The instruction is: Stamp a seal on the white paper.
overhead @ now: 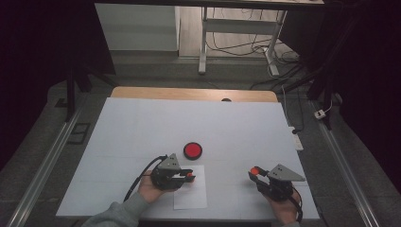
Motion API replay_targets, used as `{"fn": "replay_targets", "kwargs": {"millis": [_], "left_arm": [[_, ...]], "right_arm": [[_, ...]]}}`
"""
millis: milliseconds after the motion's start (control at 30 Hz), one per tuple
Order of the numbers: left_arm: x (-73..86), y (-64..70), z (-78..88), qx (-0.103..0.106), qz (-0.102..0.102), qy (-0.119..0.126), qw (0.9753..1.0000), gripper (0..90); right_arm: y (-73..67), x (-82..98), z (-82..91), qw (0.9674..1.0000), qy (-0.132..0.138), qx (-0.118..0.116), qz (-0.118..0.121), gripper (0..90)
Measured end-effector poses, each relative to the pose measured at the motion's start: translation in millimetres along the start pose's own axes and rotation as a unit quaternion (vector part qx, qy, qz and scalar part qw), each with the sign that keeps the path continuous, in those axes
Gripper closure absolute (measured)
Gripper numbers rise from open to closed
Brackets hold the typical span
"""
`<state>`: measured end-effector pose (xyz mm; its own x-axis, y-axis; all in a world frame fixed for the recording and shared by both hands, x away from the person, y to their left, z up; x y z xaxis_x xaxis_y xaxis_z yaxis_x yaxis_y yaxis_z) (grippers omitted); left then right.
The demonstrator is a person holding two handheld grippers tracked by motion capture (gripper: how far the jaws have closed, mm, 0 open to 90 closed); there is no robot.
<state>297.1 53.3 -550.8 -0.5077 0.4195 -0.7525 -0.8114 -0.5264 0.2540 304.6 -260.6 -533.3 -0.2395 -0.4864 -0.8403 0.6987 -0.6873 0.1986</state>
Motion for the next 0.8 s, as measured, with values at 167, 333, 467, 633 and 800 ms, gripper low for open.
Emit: {"fn": "replay_targets", "kwargs": {"millis": [167,333,467,633,800], "left_arm": [[2.2,0.5,-2.7,0.001,0.000,-0.006,1.0000,72.2],[4.3,1.9,-6.0,0.001,-0.005,-0.013,0.9999,72.2],[7.1,2.0,-7.6,0.001,-0.004,-0.018,0.9998,72.2],[10.5,1.9,-9.8,-0.001,-0.007,-0.025,0.9997,72.3],[11.5,1.4,-10.5,-0.004,-0.008,-0.025,0.9996,72.2]], "right_arm": [[-0.1,0.3,-0.3,1.0000,-0.004,0.000,0.002,64.5],[-0.1,0.3,-0.3,1.0000,-0.002,0.000,0.001,64.5],[-0.2,0.1,-0.2,1.0000,-0.001,0.000,0.001,64.5],[-0.1,0.4,-0.2,1.0000,-0.004,0.000,0.002,64.5],[-0.5,0.3,-0.5,1.0000,-0.005,0.002,0.003,64.5]]}}
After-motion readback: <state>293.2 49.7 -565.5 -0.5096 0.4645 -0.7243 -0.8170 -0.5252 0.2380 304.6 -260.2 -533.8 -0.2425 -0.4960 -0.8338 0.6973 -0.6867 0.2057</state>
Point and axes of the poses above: each handheld gripper's, and its own axes: z roughly backward along the jaws, x roughly out of its underside, y roughly to its right, the point moved 5 cm from there along -z, roughly forward along the jaws, and after that the axes turned 8 degrees about z, right-handed, at the moved point
